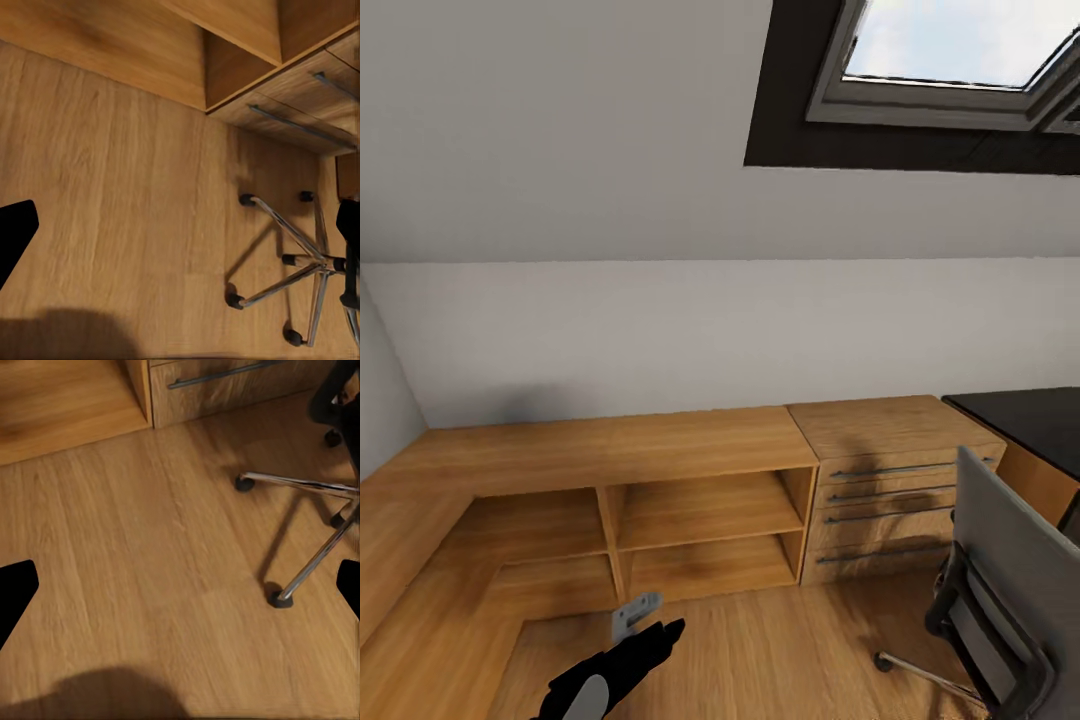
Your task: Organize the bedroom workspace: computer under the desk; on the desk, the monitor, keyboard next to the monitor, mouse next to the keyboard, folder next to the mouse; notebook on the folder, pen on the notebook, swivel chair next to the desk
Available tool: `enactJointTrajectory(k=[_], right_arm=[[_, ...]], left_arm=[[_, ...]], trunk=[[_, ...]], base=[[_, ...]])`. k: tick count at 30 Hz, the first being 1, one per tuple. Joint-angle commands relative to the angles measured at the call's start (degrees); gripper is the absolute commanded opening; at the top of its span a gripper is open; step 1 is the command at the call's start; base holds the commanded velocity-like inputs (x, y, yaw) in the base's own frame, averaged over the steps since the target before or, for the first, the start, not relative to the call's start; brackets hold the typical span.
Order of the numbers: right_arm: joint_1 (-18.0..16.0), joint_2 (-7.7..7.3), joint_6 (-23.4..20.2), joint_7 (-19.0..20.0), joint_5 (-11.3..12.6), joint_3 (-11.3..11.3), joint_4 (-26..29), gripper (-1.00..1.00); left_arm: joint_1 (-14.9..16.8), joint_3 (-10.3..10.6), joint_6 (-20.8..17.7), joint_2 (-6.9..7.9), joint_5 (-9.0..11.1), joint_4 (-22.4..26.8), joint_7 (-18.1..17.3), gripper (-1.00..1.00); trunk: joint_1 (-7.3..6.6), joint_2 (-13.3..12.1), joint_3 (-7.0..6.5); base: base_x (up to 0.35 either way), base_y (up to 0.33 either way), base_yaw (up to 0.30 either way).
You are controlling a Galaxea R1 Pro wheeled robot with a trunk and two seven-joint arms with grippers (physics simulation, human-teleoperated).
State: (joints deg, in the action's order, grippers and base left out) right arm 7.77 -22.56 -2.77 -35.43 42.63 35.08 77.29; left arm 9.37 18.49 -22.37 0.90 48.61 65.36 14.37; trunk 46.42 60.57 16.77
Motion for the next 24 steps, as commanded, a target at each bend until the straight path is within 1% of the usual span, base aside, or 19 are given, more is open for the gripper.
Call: enactJointTrajectory(k=[1,15,24], right_arm=[[0.0,-0.04,-0.3,-0.3,0.1,0.1,0.1,1.0],[0.0,0.02,-0.3,0.7,0.2,0.1,-0.2,1.0],[0.0,0.03,-0.3,1.0,0.2,0.1,-0.3,1.0]], left_arm=[[0.0,0.2,0.0,0.07,0.6,0.1,0.6,1.0],[0.0,0.1,0.0,0.07,0.7,0.1,0.5,1.0],[0.0,0.1,0.0,0.05,0.7,0.1,0.5,1.0]], trunk=[[0.01,0.0,0.06],[0.01,0.0,0.06],[0.01,0.0,0.06]], base=[[0.015,0.051,-0.299],[0.003,0.023,-0.299],[0.0,0.228,-0.299]])
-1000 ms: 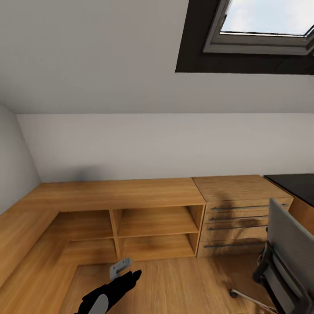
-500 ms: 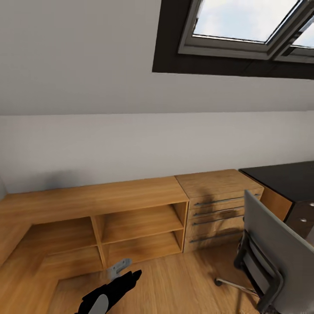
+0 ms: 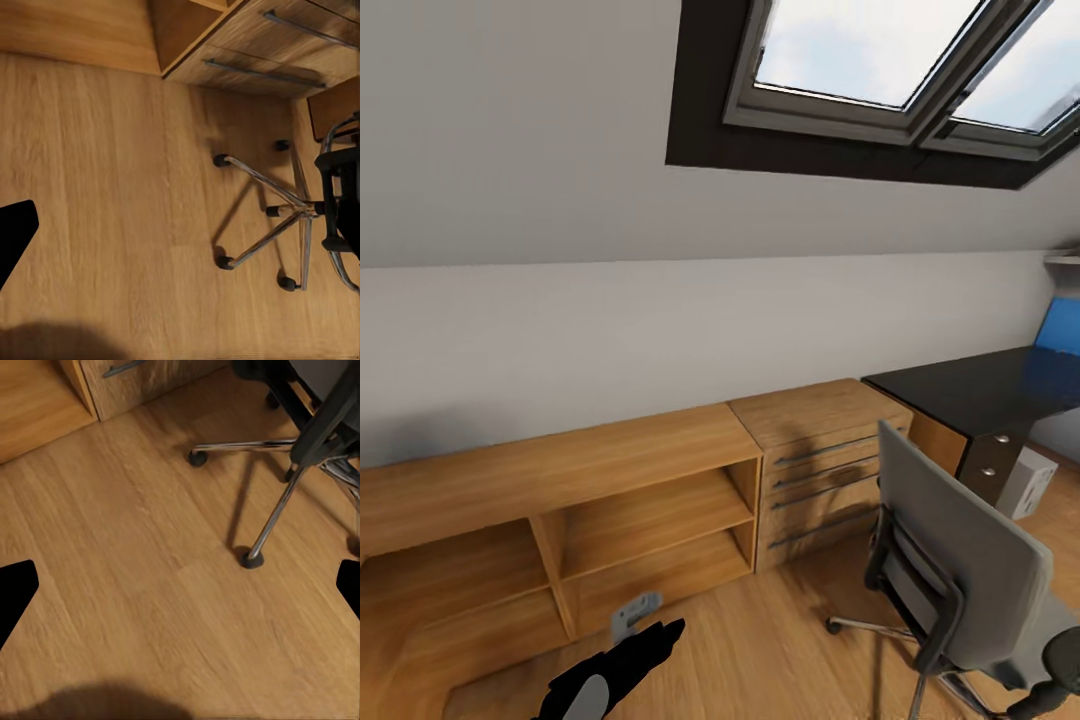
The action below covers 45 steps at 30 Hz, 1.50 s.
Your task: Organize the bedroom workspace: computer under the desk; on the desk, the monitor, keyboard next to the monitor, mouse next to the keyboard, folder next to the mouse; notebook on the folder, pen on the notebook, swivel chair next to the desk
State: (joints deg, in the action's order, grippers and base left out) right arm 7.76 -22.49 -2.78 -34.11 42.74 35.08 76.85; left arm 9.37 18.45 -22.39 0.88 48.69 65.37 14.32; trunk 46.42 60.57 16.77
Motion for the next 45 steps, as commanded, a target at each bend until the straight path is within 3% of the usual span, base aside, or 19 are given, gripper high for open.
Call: enactJointTrajectory(k=[1,18,31,45], right_arm=[[0.0,-0.05,-0.3,-0.4,0.1,0.1,0.1,1.0],[0.0,0.08,-0.3,-0.3,0.1,0.1,-0.2,1.0],[0.0,0.08,-0.3,-0.4,0.1,0.1,-0.3,1.0],[0.0,0.1,-0.3,-0.4,0.2,0.0,-0.8,1.0]], left_arm=[[0.0,0.2,0.0,0.06,0.6,0.1,0.6,1.0],[0.0,0.2,0.0,0.06,0.6,0.1,0.5,1.0],[0.0,0.3,-0.1,-0.03,0.6,0.1,0.5,1.0],[0.0,0.2,-2.3,0.42,0.6,0.4,0.5,1.0]], trunk=[[0.01,0.1,0.06],[0.01,0.1,0.06],[0.01,0.1,0.06],[0.01,0.1,0.06]], base=[[0.0,0.276,-0.299],[0.004,0.068,-0.299],[0.151,0.219,-0.299],[0.058,0.081,-0.299]])
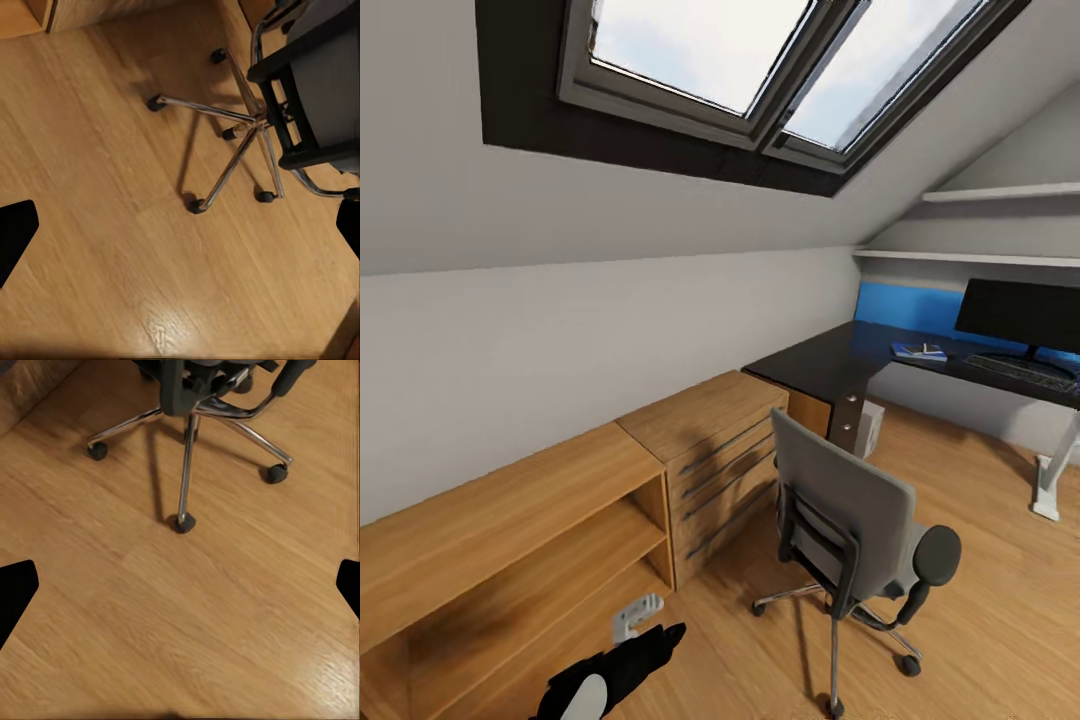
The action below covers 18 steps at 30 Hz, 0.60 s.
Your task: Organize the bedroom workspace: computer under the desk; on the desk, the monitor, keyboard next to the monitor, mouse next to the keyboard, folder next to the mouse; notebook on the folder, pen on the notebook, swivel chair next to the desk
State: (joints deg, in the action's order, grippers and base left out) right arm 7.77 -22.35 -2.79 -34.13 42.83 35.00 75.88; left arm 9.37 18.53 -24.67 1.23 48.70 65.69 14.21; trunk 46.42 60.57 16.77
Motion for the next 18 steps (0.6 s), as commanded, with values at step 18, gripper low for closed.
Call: enactJointTrajectory(k=[18], right_arm=[[0.0,-0.1,-0.3,-0.4,0.1,0.1,0.1,1.0]], left_arm=[[0.0,0.7,-0.2,0.11,0.2,-0.2,0.7,1.0]], trunk=[[0.01,0.0,0.06]], base=[[0.058,0.129,-0.299]])
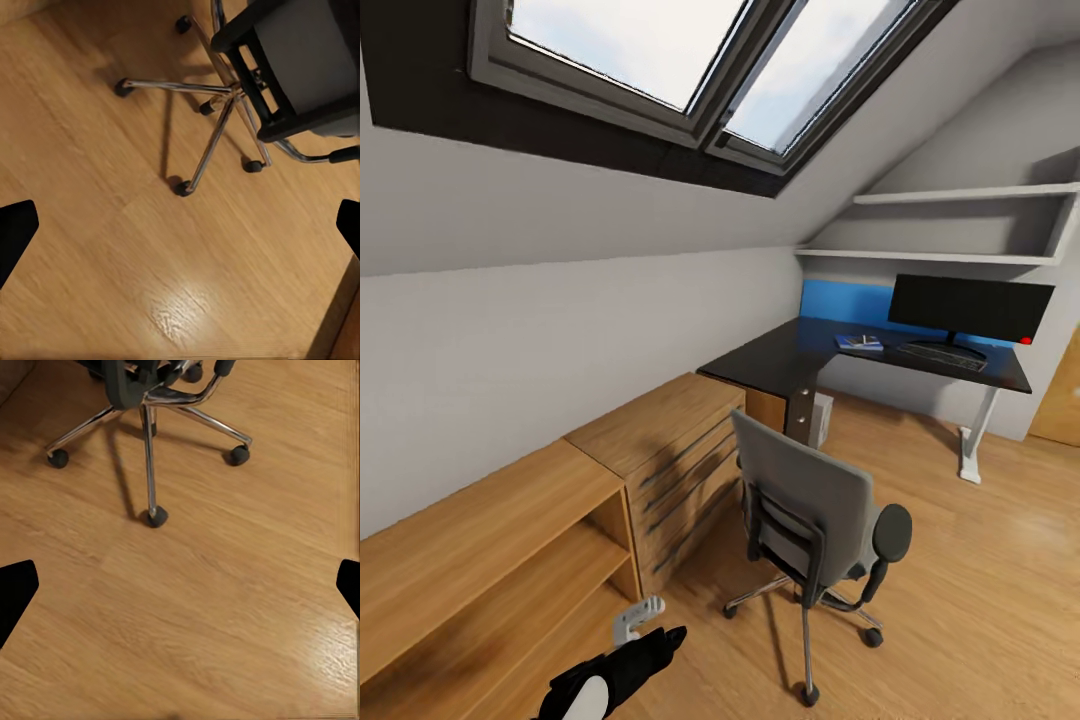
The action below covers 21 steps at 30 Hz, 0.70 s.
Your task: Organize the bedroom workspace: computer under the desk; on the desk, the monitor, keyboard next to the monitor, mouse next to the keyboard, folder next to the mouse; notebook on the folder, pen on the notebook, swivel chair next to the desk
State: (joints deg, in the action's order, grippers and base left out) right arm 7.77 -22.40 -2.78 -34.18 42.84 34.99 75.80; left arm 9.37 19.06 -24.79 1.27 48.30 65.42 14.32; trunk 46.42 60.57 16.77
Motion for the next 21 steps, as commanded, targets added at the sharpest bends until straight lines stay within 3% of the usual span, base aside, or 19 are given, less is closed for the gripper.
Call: enactJointTrajectory(k=[1,13,21], right_arm=[[0.0,-0.06,-0.3,-0.3,0.1,0.1,0.1,1.0],[0.0,0.0,-0.3,-0.4,0.1,0.1,0.1,1.0],[0.0,-0.07,-0.3,-0.3,0.1,0.1,0.0,1.0]], left_arm=[[0.0,0.2,-0.1,0.08,0.6,0.1,0.6,1.0],[0.0,0.3,0.0,0.13,0.4,0.0,0.7,1.0],[0.0,0.4,0.0,0.12,0.1,-0.2,0.6,1.0]], trunk=[[0.01,0.0,0.06],[0.01,0.0,0.06],[0.01,0.0,0.06]], base=[[0.031,0.042,-0.299],[0.011,0.025,-0.299],[0.079,0.214,-0.299]])
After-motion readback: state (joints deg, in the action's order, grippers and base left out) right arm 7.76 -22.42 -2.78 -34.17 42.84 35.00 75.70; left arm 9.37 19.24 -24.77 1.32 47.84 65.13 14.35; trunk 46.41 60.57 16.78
